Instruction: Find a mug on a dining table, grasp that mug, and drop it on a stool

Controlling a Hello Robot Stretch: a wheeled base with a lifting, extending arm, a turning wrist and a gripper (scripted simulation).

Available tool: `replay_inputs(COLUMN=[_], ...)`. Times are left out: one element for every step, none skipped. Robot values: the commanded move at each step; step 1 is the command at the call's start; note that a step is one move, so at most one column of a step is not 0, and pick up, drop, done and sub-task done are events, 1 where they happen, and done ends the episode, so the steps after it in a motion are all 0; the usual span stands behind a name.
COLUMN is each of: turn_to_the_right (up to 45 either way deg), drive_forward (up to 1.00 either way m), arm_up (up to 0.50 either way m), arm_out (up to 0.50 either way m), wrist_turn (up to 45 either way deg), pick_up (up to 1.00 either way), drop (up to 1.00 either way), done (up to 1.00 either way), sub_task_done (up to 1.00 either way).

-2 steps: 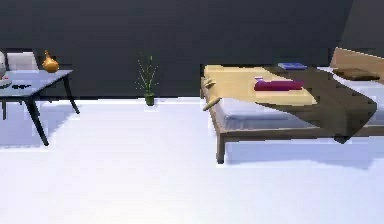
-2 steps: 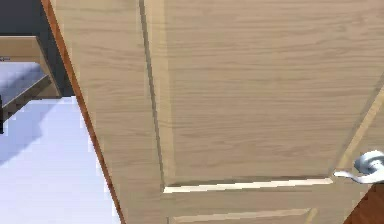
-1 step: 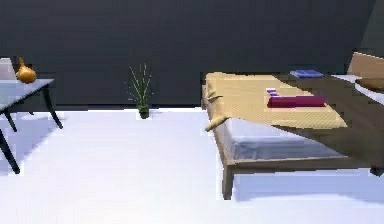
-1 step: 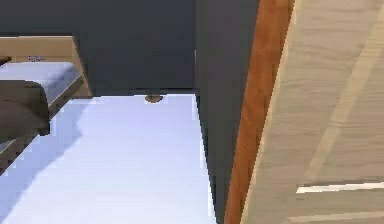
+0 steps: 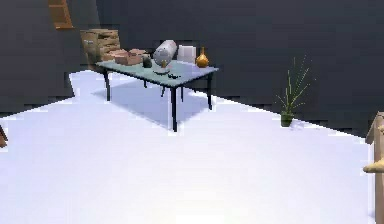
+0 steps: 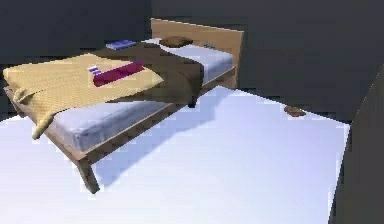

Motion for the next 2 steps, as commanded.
replay_inputs(turn_to_the_right=[0.0,-6.0], drive_forward=[1.0,0.0], arm_up=[0.0,0.0], arm_out=[0.0,0.0], wrist_turn=[0.0,0.0], pick_up=[0.0,0.0], drop=[0.0,0.0], done=[0.0,0.0], sub_task_done=[0.0,0.0])
